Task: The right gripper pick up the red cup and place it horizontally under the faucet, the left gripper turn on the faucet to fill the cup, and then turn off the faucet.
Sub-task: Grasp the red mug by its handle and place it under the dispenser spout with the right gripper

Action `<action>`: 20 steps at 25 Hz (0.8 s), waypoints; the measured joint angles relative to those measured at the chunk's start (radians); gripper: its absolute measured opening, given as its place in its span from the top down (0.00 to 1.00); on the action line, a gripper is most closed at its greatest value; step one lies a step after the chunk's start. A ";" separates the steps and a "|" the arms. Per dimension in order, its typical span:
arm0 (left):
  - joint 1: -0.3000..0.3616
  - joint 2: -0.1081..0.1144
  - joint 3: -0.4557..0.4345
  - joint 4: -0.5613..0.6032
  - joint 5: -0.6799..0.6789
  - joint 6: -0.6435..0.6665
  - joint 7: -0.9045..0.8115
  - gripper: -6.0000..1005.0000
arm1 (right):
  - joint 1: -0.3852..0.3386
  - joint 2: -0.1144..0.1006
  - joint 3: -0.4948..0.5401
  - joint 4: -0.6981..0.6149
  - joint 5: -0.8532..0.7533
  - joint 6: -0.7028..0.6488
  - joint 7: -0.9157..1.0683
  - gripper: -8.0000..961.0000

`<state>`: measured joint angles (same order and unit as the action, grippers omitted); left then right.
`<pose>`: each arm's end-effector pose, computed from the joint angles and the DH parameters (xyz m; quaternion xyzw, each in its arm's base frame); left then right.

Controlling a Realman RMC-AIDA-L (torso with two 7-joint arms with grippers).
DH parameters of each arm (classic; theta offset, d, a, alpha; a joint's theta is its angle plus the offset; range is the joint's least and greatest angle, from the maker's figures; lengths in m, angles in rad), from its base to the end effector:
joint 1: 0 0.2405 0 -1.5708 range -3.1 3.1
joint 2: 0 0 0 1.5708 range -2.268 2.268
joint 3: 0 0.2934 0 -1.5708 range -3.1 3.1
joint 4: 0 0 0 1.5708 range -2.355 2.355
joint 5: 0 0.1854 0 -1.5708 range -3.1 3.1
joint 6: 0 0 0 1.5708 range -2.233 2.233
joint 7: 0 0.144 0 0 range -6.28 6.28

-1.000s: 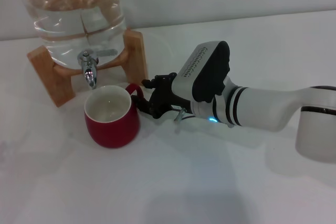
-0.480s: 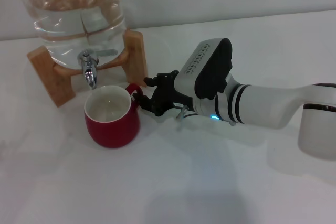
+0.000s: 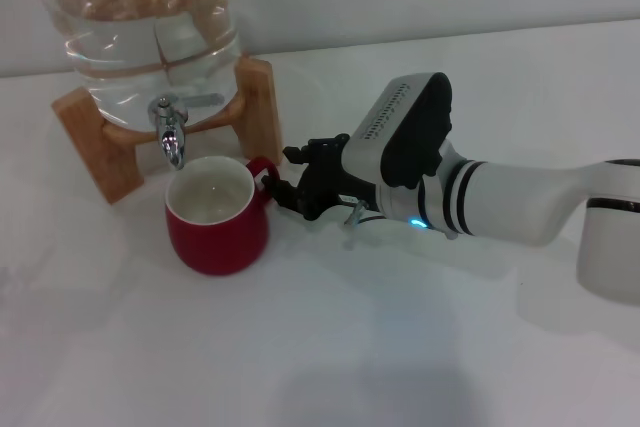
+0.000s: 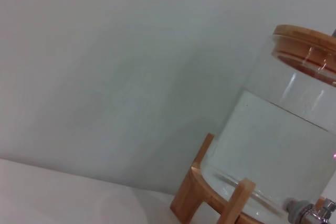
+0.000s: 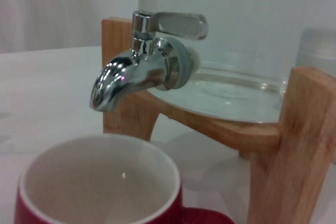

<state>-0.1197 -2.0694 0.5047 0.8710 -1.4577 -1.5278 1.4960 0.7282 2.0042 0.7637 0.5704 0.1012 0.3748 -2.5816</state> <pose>-0.3752 0.2374 0.0792 -0.7622 -0.4152 -0.3524 0.3500 0.2115 0.3945 -0.1224 -0.9238 0.1527 0.1439 0.3203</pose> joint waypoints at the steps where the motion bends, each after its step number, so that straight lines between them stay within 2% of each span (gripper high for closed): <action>1: 0.000 0.000 0.000 0.000 0.000 0.000 0.000 0.12 | -0.004 -0.002 0.000 0.000 0.000 0.003 0.000 0.54; 9: 0.000 0.002 0.000 -0.001 -0.012 0.003 0.001 0.12 | -0.024 -0.015 0.000 0.005 -0.001 0.029 0.016 0.54; 20: 0.000 0.003 -0.006 -0.005 -0.013 0.006 0.001 0.12 | -0.023 -0.007 0.002 0.045 -0.073 0.033 0.037 0.54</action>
<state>-0.1196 -2.0663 0.4990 0.8663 -1.4711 -1.5213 1.4972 0.7050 1.9973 0.7655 0.6158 0.0286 0.4078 -2.5450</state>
